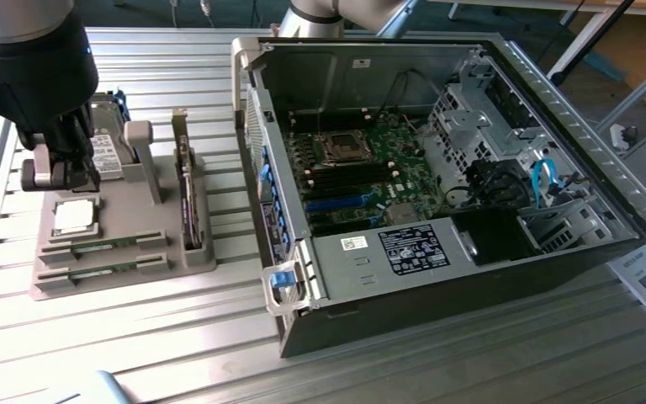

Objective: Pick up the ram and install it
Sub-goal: 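Pick up the ram and move it above insertion slot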

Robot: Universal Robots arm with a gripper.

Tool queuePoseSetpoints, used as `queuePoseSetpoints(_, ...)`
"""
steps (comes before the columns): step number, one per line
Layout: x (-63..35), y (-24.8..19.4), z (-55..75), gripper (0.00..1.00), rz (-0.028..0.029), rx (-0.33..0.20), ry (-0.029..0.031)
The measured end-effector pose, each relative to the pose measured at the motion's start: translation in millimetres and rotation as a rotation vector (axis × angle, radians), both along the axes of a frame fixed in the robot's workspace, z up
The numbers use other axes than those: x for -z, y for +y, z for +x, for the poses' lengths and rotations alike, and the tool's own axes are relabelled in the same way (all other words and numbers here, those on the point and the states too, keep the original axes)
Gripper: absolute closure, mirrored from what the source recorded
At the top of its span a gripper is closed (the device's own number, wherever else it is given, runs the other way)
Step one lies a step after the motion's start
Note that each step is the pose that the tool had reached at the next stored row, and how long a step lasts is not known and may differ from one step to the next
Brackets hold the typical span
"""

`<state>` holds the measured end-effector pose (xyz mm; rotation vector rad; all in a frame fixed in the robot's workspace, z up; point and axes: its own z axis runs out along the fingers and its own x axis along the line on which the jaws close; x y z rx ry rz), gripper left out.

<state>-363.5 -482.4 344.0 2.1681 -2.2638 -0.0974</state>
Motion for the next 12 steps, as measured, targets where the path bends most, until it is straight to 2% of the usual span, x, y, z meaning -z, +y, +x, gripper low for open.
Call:
queuePoseSetpoints(4,0.0,0.0,0.0,0.9,0.0,0.0,0.0011)
queuePoseSetpoints(7,0.0,0.0,0.2,0.9,0.0,0.0,0.0054)
queuePoseSetpoints(9,0.0,0.0,0.4,0.9,0.0,0.0,0.011)
queuePoseSetpoints(12,-0.1,0.0,0.4,0.9,-0.0002,0.0,0.0142)
